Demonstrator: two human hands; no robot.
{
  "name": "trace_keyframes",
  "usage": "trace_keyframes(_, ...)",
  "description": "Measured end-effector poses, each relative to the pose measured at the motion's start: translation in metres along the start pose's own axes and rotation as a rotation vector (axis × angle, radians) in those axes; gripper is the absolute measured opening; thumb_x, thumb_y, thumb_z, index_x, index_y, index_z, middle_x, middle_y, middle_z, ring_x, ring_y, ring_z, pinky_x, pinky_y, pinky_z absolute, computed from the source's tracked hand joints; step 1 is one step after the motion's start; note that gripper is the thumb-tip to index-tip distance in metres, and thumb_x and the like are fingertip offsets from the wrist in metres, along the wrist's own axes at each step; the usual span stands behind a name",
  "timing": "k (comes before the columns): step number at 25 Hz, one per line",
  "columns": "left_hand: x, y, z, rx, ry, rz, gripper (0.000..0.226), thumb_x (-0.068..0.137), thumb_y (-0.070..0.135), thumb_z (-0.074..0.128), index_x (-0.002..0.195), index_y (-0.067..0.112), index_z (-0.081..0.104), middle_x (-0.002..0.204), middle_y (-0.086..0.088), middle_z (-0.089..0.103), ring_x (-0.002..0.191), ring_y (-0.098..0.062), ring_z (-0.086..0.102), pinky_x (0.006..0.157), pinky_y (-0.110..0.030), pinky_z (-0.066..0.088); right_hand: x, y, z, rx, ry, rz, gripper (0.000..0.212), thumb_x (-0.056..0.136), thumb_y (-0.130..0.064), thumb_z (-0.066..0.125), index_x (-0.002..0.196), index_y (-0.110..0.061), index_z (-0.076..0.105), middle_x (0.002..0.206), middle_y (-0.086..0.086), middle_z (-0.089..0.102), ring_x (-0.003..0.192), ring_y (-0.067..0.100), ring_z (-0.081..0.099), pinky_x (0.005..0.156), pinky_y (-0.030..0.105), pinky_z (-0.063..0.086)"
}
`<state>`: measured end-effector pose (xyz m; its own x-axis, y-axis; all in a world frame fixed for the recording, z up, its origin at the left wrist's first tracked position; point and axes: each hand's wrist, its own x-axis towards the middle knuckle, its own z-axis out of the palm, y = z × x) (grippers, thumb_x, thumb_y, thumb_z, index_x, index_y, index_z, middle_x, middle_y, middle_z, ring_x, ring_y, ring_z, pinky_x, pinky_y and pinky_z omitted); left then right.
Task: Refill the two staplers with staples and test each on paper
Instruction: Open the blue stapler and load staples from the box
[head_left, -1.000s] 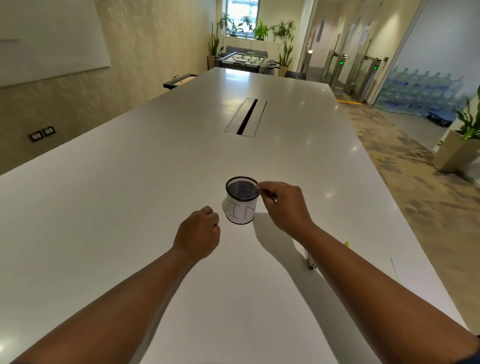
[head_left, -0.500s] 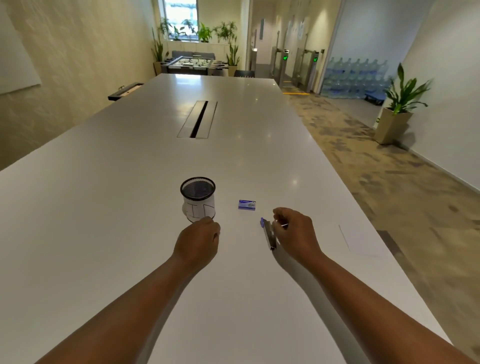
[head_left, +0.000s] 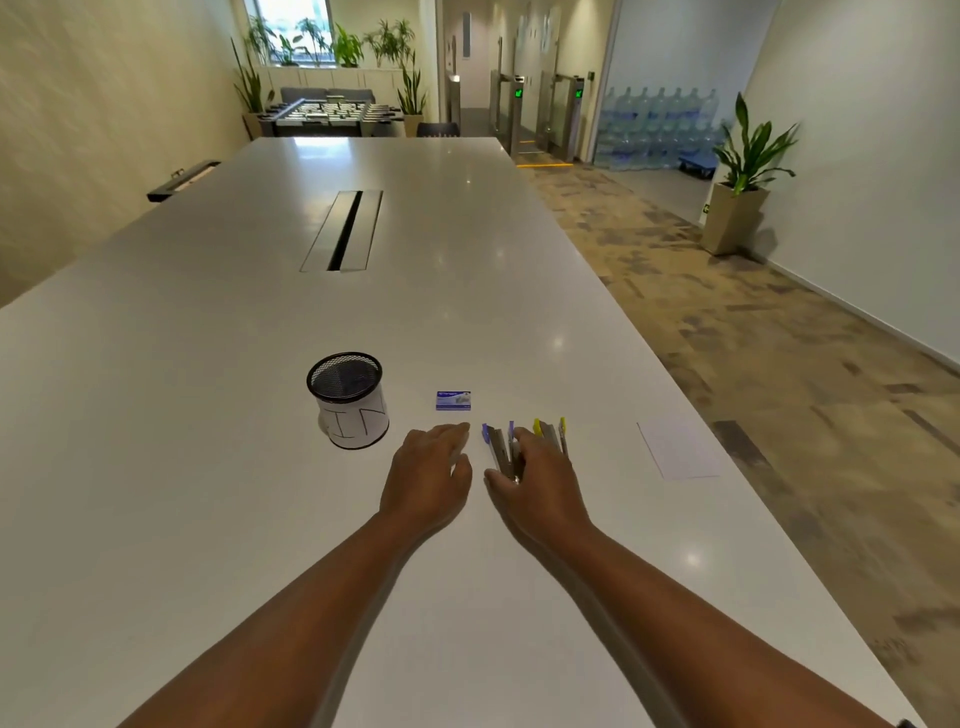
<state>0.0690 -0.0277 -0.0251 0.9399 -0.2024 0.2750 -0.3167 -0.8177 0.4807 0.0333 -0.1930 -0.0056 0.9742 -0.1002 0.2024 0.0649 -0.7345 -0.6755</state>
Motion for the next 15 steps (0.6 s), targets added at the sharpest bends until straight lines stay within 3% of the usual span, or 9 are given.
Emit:
trace_keyframes(5, 0.003, -0.008, 0.004, -0.004, -0.034, 0.024, 0.048, 0.097, 0.021, 0.051, 0.145, 0.020, 0.053, 0.144, 0.001, 0.061, 0.123, -0.029, 0.054, 0.101, -0.039, 0.045, 0.007, -0.007, 0.006, -0.028, 0.022, 0.027, 0.013, 0.085, -0.016, 0.064, 0.082, -0.011, 0.054, 0.073, 0.002, 0.061, 0.071, 0.021, 0.053, 0.067, 0.038, 0.048)
trace_keyframes(7, 0.003, -0.008, 0.004, -0.012, -0.027, 0.016, 0.049, 0.099, 0.022, 0.049, 0.148, 0.018, 0.050, 0.143, -0.002, 0.062, 0.123, -0.029, 0.054, 0.101, -0.041, 0.046, 0.004, -0.008, 0.008, 0.067, 0.059, 0.060, 0.011, 0.087, -0.010, 0.062, 0.078, -0.014, 0.056, 0.068, -0.002, 0.061, 0.064, 0.014, 0.054, 0.064, 0.033, 0.050)
trace_keyframes(9, 0.004, -0.008, 0.003, -0.083, -0.012, -0.020, 0.046, 0.103, 0.026, 0.046, 0.148, 0.021, 0.049, 0.129, -0.005, 0.069, 0.117, -0.030, 0.057, 0.095, -0.041, 0.048, -0.004, -0.012, 0.009, 0.338, 0.068, 0.131, 0.020, 0.088, -0.011, 0.067, 0.082, -0.029, 0.060, 0.070, -0.013, 0.064, 0.065, 0.001, 0.061, 0.061, 0.013, 0.049)
trace_keyframes(11, 0.005, -0.007, 0.000, -0.194, -0.007, -0.023, 0.037, 0.106, 0.034, 0.041, 0.141, 0.029, 0.055, 0.095, 0.002, 0.070, 0.097, -0.029, 0.061, 0.079, -0.037, 0.048, -0.008, -0.014, 0.009, 0.683, 0.016, 0.222, 0.019, 0.090, -0.010, 0.069, 0.100, -0.025, 0.066, 0.080, -0.012, 0.069, 0.067, -0.002, 0.064, 0.062, 0.010, 0.050)
trace_keyframes(13, 0.005, -0.007, -0.002, -0.286, 0.006, 0.004, 0.031, 0.107, 0.040, 0.040, 0.130, 0.036, 0.060, 0.076, 0.013, 0.059, 0.081, -0.022, 0.057, 0.070, -0.035, 0.044, -0.006, -0.013, 0.005, 0.883, -0.093, 0.260, 0.018, 0.093, -0.004, 0.063, 0.109, -0.008, 0.069, 0.085, 0.010, 0.066, 0.072, 0.021, 0.058, 0.063, 0.023, 0.049)
trace_keyframes(15, 0.003, -0.005, -0.004, -0.295, 0.008, 0.023, 0.034, 0.105, 0.049, 0.038, 0.125, 0.040, 0.063, 0.079, 0.016, 0.062, 0.082, -0.015, 0.057, 0.073, -0.033, 0.046, -0.004, -0.010, 0.002, 0.941, -0.198, 0.206, 0.018, 0.093, -0.003, 0.058, 0.106, 0.000, 0.070, 0.085, 0.018, 0.057, 0.075, 0.032, 0.045, 0.069, 0.040, 0.041)
